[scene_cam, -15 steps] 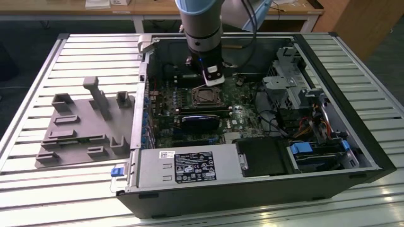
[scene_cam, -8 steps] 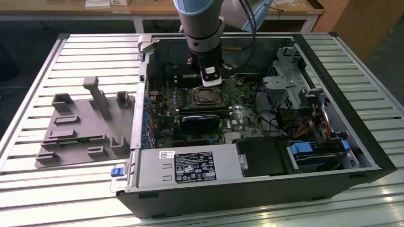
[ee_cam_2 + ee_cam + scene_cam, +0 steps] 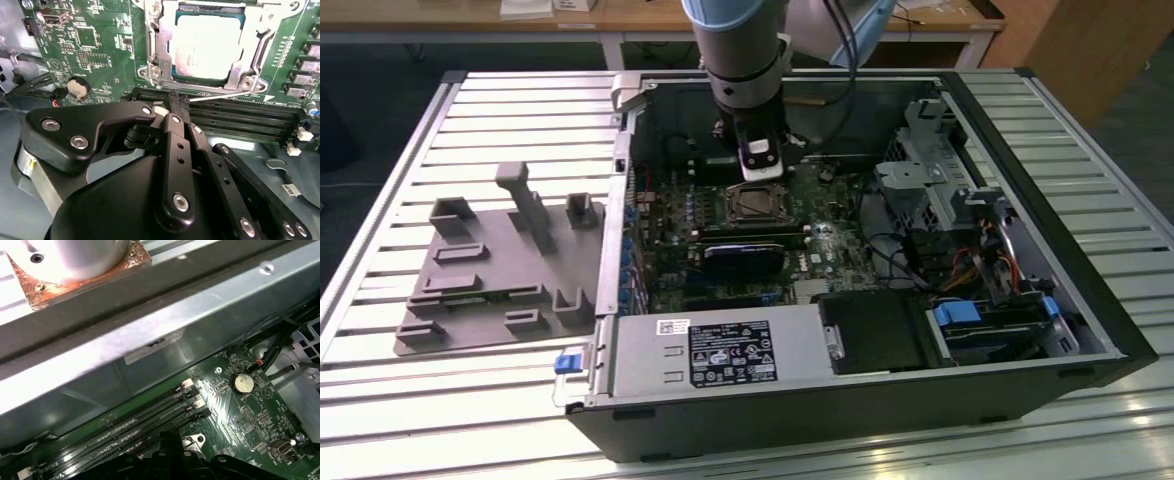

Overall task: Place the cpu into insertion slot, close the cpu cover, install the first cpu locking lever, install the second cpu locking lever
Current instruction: 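Install the first cpu locking lever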

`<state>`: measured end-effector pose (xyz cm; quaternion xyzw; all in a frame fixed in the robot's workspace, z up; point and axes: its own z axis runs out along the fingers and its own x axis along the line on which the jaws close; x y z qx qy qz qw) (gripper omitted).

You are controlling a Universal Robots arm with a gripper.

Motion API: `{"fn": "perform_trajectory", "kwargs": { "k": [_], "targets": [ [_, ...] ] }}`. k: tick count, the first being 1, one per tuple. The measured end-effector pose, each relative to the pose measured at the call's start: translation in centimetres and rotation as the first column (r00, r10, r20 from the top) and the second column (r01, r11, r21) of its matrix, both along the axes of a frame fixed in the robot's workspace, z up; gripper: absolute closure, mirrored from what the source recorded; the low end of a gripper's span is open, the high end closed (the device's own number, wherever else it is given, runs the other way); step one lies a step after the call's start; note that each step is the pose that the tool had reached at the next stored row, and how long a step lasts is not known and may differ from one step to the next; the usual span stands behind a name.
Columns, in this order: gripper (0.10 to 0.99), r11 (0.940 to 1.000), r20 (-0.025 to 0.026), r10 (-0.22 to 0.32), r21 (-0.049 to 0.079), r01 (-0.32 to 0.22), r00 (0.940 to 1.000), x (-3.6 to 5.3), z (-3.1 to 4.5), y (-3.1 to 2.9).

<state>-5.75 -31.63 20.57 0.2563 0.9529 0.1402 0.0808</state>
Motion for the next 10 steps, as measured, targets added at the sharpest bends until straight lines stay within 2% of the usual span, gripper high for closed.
{"fn": "perform_trajectory", "kwargs": {
  "k": [10],
  "targets": [
    [0.984,0.9998,0.0003,-0.020,-0.001,0.020,0.9998,-0.27,-0.18,0.61]
  ]
}}
